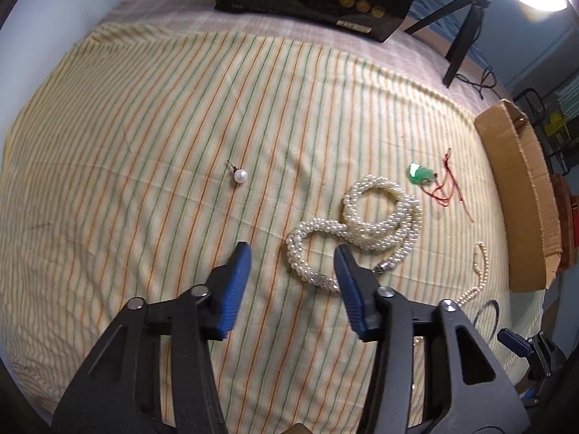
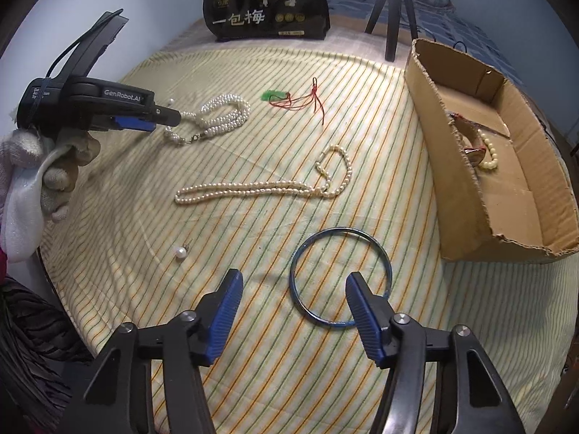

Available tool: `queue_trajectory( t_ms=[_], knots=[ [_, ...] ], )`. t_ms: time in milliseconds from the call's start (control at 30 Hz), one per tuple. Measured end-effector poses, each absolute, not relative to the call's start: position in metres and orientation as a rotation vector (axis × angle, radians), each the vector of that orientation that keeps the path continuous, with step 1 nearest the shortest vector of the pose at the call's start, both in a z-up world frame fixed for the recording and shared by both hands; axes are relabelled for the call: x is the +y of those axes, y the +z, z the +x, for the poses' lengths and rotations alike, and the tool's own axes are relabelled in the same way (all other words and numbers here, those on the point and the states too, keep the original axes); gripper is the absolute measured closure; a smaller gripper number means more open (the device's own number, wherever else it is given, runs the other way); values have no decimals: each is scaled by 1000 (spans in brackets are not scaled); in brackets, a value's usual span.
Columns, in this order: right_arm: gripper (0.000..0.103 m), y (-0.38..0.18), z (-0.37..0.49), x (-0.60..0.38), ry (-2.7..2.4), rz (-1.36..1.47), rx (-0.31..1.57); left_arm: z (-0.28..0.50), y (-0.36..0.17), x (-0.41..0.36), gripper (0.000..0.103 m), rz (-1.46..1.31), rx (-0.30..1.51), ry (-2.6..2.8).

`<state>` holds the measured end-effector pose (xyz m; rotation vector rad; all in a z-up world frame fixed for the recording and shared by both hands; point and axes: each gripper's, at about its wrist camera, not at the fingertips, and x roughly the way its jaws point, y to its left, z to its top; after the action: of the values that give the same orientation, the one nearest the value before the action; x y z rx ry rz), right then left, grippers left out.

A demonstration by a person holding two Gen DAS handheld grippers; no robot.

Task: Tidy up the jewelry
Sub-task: 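Grasp the blue bangle with the right tool while the left tool grasps the coiled pearl necklace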

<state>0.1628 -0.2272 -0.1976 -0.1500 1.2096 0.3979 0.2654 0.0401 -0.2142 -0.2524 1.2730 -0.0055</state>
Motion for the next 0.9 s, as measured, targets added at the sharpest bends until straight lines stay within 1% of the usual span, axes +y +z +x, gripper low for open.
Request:
queue_trajectory(
  t_ms=[200,333,400,500,533,567,600,667,733,833,900],
  knots=[
    [47,-208,167,-221,416,-164,1229,267,-224,33,55,-188,1257,13],
    [53,-220,172,-213,418,-186,1255,266,-226,27,56,-148,1233,33],
    [52,-226,172,-209,412,-217,1263,267,-226,25,58,-133,1227,33],
    [54,-230,171,-203,404,-264,1251,267,-226,26,67,-120,1217,39],
    [60,-230,171,-201,402,-275,1248,268,-227,26,72,-120,1214,43],
    [63,-230,170,-199,404,-290,1239,268,-227,26,76,-123,1212,46],
    [69,-230,168,-197,409,-303,1232,268,-226,27,78,-126,1211,46],
    [77,-229,165,-195,414,-325,1222,270,-226,27,92,-127,1210,48],
    [87,-229,162,-192,414,-347,1211,269,-226,27,94,-137,1213,51],
    [99,-229,160,-192,408,-360,1204,267,-223,29,95,-147,1214,51],
    [100,-228,157,-191,403,-364,1201,265,-220,29,96,-160,1214,50]
  ],
)
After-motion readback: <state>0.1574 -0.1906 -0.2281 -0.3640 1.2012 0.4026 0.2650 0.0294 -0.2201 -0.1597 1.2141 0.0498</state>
